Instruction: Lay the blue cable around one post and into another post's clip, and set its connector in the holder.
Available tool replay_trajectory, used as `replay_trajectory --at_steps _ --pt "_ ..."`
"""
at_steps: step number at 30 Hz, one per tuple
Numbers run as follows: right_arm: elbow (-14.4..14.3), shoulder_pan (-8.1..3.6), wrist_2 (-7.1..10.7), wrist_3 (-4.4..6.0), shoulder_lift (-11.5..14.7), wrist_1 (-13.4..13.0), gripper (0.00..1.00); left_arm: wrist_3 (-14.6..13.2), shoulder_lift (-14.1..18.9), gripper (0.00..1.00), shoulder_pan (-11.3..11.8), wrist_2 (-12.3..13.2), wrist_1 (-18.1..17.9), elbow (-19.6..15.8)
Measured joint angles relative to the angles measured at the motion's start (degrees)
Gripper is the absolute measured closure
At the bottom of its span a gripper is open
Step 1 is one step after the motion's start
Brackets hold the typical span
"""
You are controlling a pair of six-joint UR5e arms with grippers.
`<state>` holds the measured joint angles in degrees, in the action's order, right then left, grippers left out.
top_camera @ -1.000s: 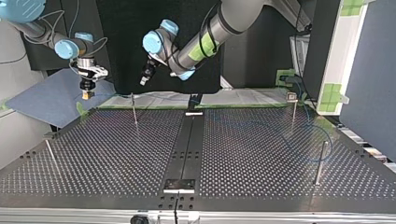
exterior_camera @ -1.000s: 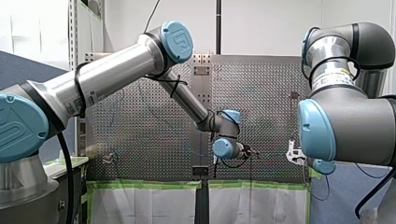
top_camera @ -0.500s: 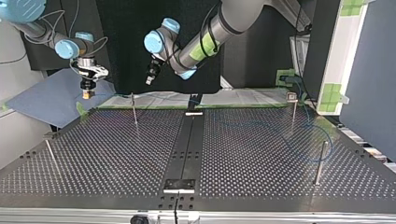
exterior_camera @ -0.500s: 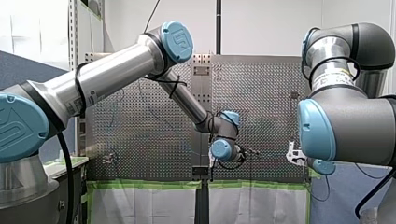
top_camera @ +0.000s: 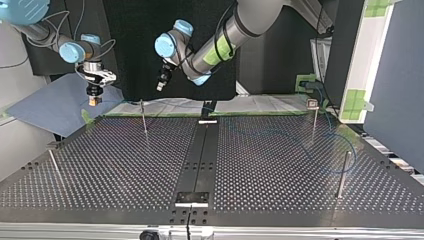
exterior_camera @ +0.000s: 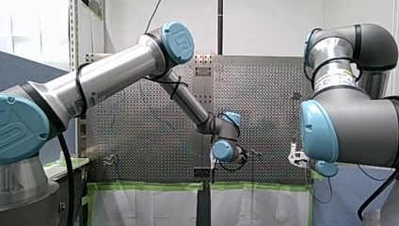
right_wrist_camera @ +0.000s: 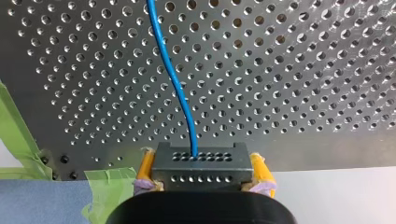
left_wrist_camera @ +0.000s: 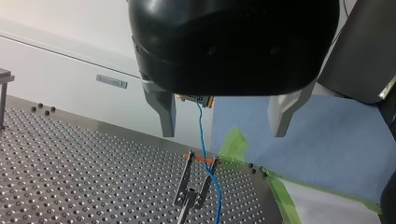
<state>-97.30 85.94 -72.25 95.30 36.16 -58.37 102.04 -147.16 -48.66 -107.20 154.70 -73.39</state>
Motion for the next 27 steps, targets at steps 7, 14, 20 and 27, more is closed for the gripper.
replay_trajectory --at_steps 7,14,20,27 --pt "0.02 0.00 0.00 0.00 -0.03 0.02 1.00 -0.08 0.00 0.02 0.09 0.06 0.00 -0.01" --pt "0.03 -0.02 0.00 0.08 -0.06 -0.02 1.00 -0.02 0.00 0.02 0.37 0.14 -0.08 -0.30" --pt "0.03 -0.09 0.00 0.20 -0.07 -0.10 1.00 0.06 0.00 0.02 0.52 0.19 -0.04 -0.48" --pt "0.04 -0.18 0.00 0.28 -0.07 0.01 1.00 -1.14 0.21 0.02 0.56 0.05 1.79 -0.65"
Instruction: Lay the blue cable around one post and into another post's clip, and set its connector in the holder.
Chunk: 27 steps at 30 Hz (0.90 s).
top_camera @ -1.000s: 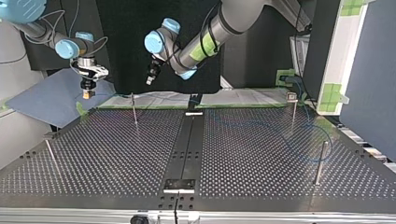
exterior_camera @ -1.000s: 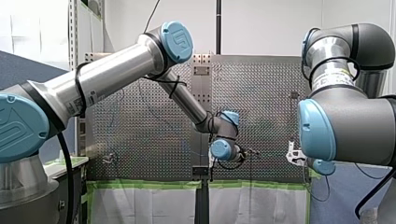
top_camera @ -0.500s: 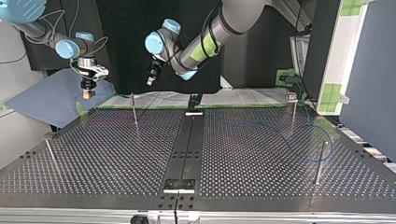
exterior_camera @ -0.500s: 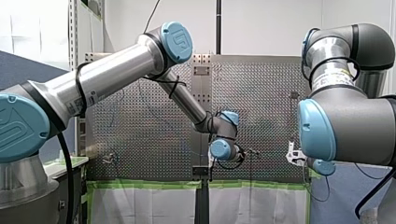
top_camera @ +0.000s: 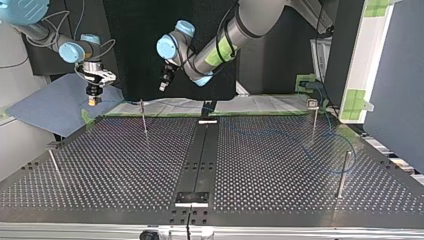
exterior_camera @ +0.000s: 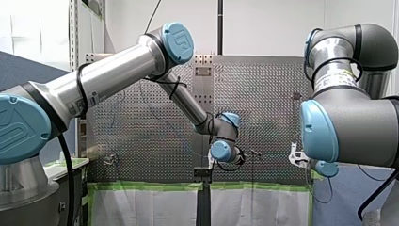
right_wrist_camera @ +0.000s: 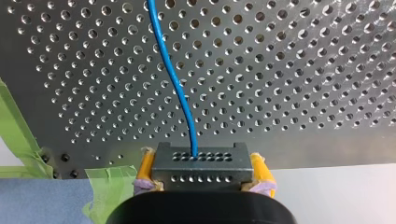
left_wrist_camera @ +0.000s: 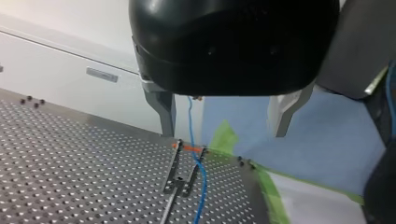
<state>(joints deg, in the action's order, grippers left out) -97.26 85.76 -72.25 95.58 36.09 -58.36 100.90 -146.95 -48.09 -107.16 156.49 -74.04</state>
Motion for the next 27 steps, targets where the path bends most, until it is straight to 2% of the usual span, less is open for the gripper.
replay_trajectory --at_steps 6,14,18,22,27 --pt "0.00 -0.06 0.00 0.25 0.00 0.06 1.00 -1.79 2.11 0.02 0.14 0.28 0.08 -2.09" --pt "-0.02 -0.04 -0.04 0.31 0.00 0.29 1.00 0.64 5.95 0.02 1.48 2.44 -3.52 -5.93" --pt "-0.01 -0.02 -0.12 0.24 0.00 0.93 1.00 0.91 7.85 0.02 2.03 2.60 -5.43 -7.82" --pt "-0.02 -0.01 -0.16 0.25 0.00 1.21 1.00 1.30 9.84 0.02 3.45 3.11 -7.42 -9.80" --pt "-0.01 -0.01 -0.17 0.36 0.00 1.37 1.00 2.05 12.43 0.02 5.93 5.29 -10.00 -12.40"
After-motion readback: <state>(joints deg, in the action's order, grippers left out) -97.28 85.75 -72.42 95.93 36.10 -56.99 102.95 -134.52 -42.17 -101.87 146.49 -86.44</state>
